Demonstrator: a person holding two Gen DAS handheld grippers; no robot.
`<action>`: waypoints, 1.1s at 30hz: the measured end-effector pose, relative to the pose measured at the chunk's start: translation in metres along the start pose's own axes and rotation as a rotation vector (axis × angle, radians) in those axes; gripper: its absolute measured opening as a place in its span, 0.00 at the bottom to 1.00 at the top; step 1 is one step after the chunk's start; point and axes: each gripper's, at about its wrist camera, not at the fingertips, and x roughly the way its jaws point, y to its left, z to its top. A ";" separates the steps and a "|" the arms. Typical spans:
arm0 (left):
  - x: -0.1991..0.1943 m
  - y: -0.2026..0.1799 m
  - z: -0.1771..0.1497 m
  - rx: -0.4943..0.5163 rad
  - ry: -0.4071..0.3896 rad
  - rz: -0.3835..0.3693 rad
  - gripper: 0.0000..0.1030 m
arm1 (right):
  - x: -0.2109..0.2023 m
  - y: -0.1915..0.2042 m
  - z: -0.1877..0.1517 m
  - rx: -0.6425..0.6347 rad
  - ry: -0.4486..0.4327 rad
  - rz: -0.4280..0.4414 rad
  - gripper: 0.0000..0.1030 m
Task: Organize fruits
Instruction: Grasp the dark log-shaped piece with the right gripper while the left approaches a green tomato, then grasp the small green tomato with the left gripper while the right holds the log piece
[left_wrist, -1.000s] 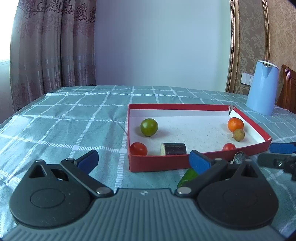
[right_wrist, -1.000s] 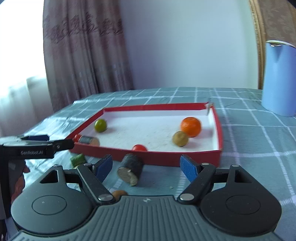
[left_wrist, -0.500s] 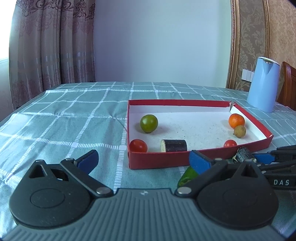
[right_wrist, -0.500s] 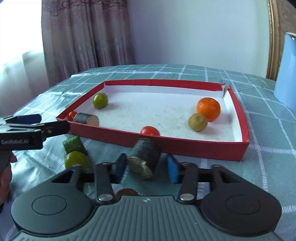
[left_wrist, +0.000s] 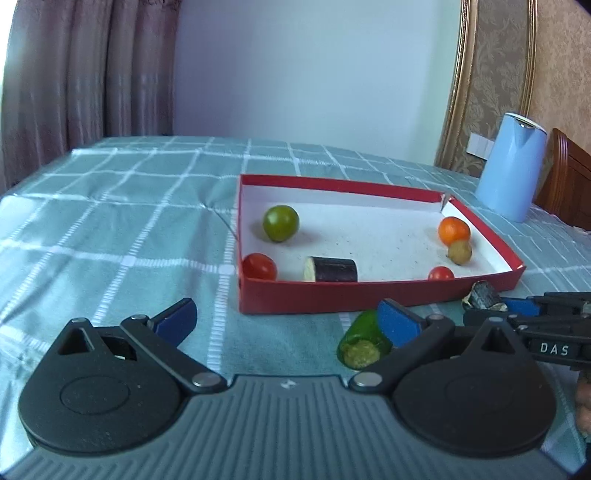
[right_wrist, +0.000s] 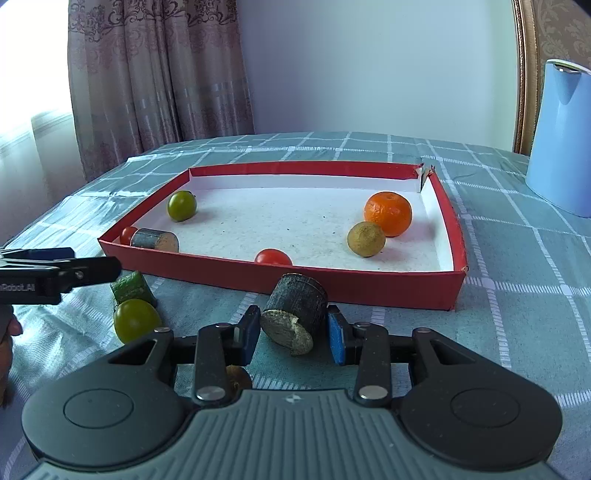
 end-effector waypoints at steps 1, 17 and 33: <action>0.002 0.000 0.000 0.004 0.011 -0.012 1.00 | 0.000 0.000 0.000 -0.002 0.003 0.001 0.36; 0.011 -0.005 0.003 0.031 0.125 -0.118 0.92 | 0.000 0.000 -0.001 0.000 0.000 0.004 0.36; -0.007 -0.014 -0.001 0.042 0.106 -0.138 0.96 | 0.000 0.000 -0.001 -0.003 0.004 0.006 0.36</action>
